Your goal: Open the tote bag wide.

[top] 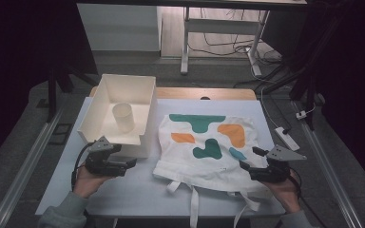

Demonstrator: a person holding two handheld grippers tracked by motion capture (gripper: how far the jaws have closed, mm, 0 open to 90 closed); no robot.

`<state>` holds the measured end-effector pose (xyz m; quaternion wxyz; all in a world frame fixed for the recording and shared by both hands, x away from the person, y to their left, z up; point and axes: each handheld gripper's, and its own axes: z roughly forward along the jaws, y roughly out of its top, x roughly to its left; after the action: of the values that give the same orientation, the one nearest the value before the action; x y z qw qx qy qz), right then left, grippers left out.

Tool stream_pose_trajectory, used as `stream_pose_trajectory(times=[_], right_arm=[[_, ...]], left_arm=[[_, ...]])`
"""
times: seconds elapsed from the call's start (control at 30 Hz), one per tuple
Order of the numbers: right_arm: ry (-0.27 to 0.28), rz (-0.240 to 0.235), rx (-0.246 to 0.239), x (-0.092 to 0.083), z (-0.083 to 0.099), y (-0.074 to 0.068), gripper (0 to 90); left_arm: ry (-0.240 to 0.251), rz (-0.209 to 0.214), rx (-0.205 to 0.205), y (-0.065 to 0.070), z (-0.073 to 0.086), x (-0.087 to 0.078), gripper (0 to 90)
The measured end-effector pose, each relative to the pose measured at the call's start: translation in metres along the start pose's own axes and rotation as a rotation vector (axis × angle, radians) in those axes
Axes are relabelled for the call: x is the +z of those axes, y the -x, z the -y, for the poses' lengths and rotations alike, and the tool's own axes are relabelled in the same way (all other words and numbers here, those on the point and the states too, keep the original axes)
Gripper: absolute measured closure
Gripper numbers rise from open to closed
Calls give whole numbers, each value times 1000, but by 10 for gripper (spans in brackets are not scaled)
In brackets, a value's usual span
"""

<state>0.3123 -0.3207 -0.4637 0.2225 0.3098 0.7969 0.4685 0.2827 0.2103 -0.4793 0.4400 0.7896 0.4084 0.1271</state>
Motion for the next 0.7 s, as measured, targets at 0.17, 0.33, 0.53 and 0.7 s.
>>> stream_pose_trajectory(times=[0.17, 0.33, 0.53, 0.7], right_arm=[[12, 15, 13, -1, 1, 1, 234], [2, 21, -8, 1, 1, -3, 234], [11, -1, -3, 3, -1, -6, 244], [0, -3, -1, 6, 0, -5, 245]], left_arm=[[9, 1, -7, -2, 0, -1, 141], [9, 3, -4, -2, 1, -2, 141], [14, 6, -9, -2, 0, -1, 141], [7, 6, 11, 1, 0, -1, 140]])
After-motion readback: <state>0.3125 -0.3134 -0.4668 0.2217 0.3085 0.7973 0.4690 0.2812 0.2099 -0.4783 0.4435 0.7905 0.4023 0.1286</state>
